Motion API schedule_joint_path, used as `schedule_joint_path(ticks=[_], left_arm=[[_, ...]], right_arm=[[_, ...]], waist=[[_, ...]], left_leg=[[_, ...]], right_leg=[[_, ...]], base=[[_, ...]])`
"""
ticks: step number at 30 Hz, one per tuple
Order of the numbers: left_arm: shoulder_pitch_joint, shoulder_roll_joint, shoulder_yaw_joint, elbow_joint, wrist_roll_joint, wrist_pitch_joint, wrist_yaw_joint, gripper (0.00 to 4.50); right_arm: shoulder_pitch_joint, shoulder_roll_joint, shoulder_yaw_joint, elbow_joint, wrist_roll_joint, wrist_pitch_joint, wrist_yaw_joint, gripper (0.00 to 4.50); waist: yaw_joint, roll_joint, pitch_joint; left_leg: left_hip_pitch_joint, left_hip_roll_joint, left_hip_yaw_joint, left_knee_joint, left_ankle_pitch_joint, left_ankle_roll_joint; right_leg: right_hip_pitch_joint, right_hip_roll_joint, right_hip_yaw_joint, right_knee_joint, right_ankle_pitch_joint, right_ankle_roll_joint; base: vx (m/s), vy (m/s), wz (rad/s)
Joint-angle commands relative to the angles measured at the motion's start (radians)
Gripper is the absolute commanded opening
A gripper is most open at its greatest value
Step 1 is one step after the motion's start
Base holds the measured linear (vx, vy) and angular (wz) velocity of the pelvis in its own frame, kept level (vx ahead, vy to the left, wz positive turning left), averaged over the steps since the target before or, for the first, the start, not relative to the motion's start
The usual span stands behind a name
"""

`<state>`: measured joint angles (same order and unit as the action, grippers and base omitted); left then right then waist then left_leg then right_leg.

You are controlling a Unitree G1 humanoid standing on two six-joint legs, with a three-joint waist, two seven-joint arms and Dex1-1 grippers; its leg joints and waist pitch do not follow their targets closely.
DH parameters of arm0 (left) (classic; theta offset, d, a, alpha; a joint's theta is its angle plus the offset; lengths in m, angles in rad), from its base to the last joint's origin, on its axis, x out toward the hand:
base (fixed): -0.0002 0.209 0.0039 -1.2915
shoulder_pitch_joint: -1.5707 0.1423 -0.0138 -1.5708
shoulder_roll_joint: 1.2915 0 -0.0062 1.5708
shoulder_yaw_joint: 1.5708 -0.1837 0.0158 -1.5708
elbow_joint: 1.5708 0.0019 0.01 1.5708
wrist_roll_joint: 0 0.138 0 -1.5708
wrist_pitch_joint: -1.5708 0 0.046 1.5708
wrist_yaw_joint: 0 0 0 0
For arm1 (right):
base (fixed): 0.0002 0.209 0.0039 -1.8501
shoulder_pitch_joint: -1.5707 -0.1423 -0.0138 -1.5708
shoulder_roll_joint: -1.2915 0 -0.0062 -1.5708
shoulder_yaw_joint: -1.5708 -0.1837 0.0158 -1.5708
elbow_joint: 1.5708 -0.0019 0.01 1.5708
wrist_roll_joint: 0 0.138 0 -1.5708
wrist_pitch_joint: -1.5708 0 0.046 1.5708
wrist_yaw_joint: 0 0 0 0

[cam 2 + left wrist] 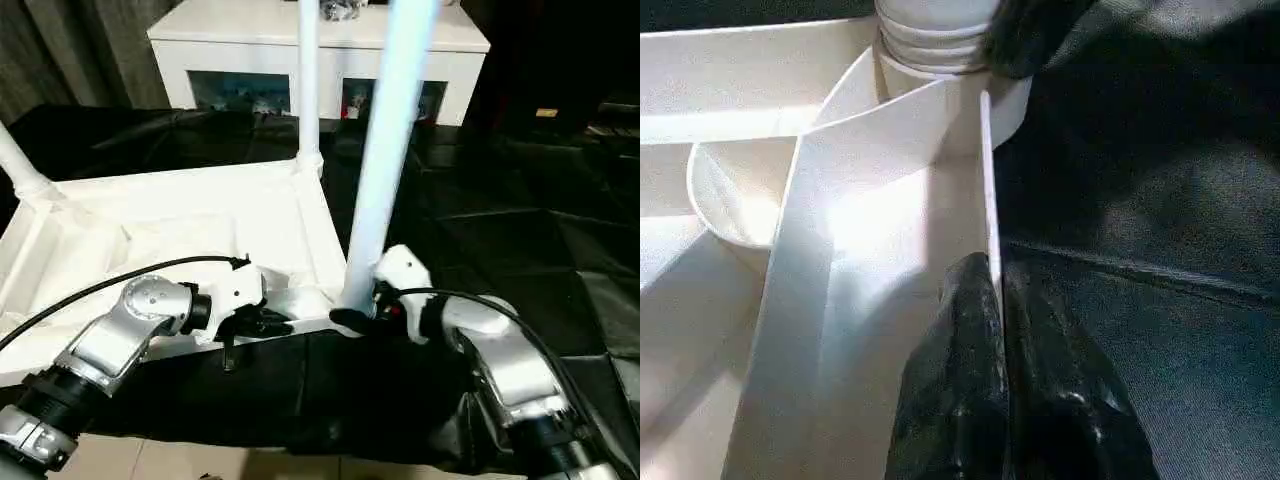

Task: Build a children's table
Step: Rotate leg to tighten

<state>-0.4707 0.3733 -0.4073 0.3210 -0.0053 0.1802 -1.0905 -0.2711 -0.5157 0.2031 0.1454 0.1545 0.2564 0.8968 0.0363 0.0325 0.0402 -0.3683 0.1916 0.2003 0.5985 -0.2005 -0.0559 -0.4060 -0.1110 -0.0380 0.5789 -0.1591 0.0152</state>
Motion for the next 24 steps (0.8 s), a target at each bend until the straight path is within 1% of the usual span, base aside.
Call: schedule_joint_path(ticks=[1, 2, 3, 4, 7, 8, 14, 17, 18, 19, 20, 21, 22, 23, 24], left_arm=[[-0.033, -0.003, -0.004, -0.009, 0.002, -0.026, -0.014, 0.0], [-0.034, -0.001, -0.003, -0.007, 0.002, -0.026, -0.015, 0.0], [-0.034, 0.0, -0.003, -0.005, 0.002, -0.026, -0.016, 0.0], [-0.036, 0.002, -0.001, -0.003, 0.002, -0.028, -0.017, 0.0], [-0.037, 0.003, 0.001, 0.002, 0.004, -0.031, -0.014, 0.0], [-0.038, 0.004, 0.003, 0.003, 0.004, -0.03, -0.013, 0.0], [-0.04, 0.002, 0.006, 0.011, 0.002, -0.031, -0.015, 0.0], [-0.037, -0.006, 0.004, 0.023, 0.003, -0.011, -0.006, 0.0], [-0.038, -0.018, 0.006, 0.034, 0.008, -0.003, 0.016, 0.0], [-0.039, -0.027, 0.007, 0.042, 0.012, 0.002, 0.031, 0.0], [-0.039, -0.027, 0.007, 0.042, 0.012, 0.002, 0.031, 0.0], [-0.042, -0.046, 0.009, 0.055, 0.017, 0.015, 0.059, 0.0], [-0.052, -0.079, 0.013, 0.083, 0.03, 0.028, 0.116, 0.0], [-0.056, -0.089, 0.014, 0.092, 0.034, 0.03, 0.133, 0.0], [-0.078, -0.143, 0.02, 0.143, 0.059, 0.043, 0.228, 0.0]], right_arm=[[-0.012, 0.014, 0.017, 0.024, -0.008, 0.004, 0.002, 3.22], [-0.011, 0.013, 0.017, 0.026, -0.006, 0.003, 0.007, 3.22], [-0.01, 0.013, 0.016, 0.027, -0.003, 0.003, 0.008, 2.95], [-0.01, 0.014, 0.015, 0.032, 0.0, -0.002, 0.012, 2.95], [-0.011, 0.014, 0.014, 0.036, 0.004, -0.007, 0.016, 2.75], [-0.011, 0.018, 0.01, 0.039, 0.007, -0.01, 0.017, 2.75], [-0.009, 0.032, -0.003, 0.046, 0.024, -0.009, 0.029, 2.67], [-0.001, 0.064, -0.02, 0.073, 0.038, 0.005, -0.004, 2.67], [-0.011, 0.095, -0.035, 0.113, 0.024, 0.011, -0.072, 2.67], [-0.019, 0.115, -0.045, 0.141, 0.013, 0.014, -0.121, 2.67], [-0.019, 0.115, -0.045, 0.141, 0.013, 0.014, -0.121, 2.66], [-0.03, 0.15, -0.064, 0.182, 0.0, 0.019, -0.199, 2.66], [-0.048, 0.205, -0.098, 0.232, -0.013, 0.028, -0.325, 2.66], [-0.053, 0.219, -0.107, 0.244, -0.016, 0.032, -0.358, 2.66], [-0.076, 0.296, -0.154, 0.298, -0.028, 0.053, -0.525, 2.66]], waist=[[-0.004, -0.01, -0.057], [-0.005, -0.01, -0.057], [-0.004, -0.01, -0.058], [-0.004, -0.009, -0.058], [-0.004, -0.009, -0.057], [-0.004, -0.008, -0.057], [-0.005, -0.009, -0.057], [-0.007, -0.009, -0.056], [-0.007, -0.009, -0.056], [-0.009, -0.007, -0.056], [-0.01, -0.007, -0.055], [-0.015, -0.012, -0.054], [-0.016, -0.009, -0.053], [-0.02, -0.009, -0.051], [-0.026, -0.009, -0.052]], left_leg=[[0.011, 0.029, -0.013, -0.084, -0.262, 0.025], [0.009, 0.03, -0.013, -0.084, -0.259, 0.029], [0.012, 0.03, -0.013, -0.083, -0.255, 0.032], [0.013, 0.03, -0.012, -0.082, -0.253, 0.035], [0.012, 0.03, -0.012, -0.083, -0.26, 0.034], [0.013, 0.03, -0.013, -0.083, -0.261, 0.033], [0.012, 0.03, -0.013, -0.084, -0.269, 0.03], [0.012, 0.029, -0.012, -0.083, -0.272, 0.03], [0.011, 0.029, -0.014, -0.085, -0.282, 0.026], [0.012, 0.029, -0.014, -0.085, -0.284, 0.017], [0.013, 0.028, -0.013, -0.086, -0.29, 0.012], [0.011, 0.027, -0.015, -0.089, -0.309, 0.003], [0.012, 0.026, -0.017, -0.09, -0.327, -0.007], [0.014, 0.026, -0.017, -0.091, -0.337, -0.015], [0.016, 0.025, -0.02, -0.092, -0.36, -0.027]], right_leg=[[0.038, -0.021, 0.022, -0.058, -0.245, -0.213], [0.039, -0.02, 0.021, -0.057, -0.238, -0.217], [0.038, -0.02, 0.02, -0.057, -0.232, -0.22], [0.038, -0.019, 0.021, -0.056, -0.224, -0.225], [0.039, -0.02, 0.02, -0.057, -0.235, -0.225], [0.039, -0.02, 0.02, -0.057, -0.237, -0.225], [0.039, -0.019, 0.019, -0.058, -0.248, -0.223], [0.038, -0.02, 0.02, -0.059, -0.257, -0.224], [0.038, -0.02, 0.019, -0.061, -0.276, -0.219], [0.034, -0.021, 0.019, -0.061, -0.283, -0.218], [0.034, -0.019, 0.019, -0.063, -0.293, -0.216], [0.034, -0.019, 0.018, -0.065, -0.322, -0.205], [0.033, -0.019, 0.017, -0.067, -0.349, -0.194], [0.029, -0.019, 0.017, -0.07, -0.364, -0.188], [0.027, -0.019, 0.016, -0.073, -0.392, -0.178]], base=[[0.0, 0.0, 0.0], [0.0, 0.0, 0.0], [0.0, 0.0, 0.0], [0.0, 0.0, 0.0], [0.0, 0.0, 0.0], [0.0, 0.0, 0.0], [0.0, 0.0, 0.0], [0.0, 0.0, 0.0], [0.0, 0.0, 0.0], [0.0, 0.0, 0.0], [0.0, 0.0, 0.0], [0.0, 0.0, 0.0], [0.0, 0.0, 0.0], [0.0, 0.0, 0.0], [0.0, 0.0, 0.0]])
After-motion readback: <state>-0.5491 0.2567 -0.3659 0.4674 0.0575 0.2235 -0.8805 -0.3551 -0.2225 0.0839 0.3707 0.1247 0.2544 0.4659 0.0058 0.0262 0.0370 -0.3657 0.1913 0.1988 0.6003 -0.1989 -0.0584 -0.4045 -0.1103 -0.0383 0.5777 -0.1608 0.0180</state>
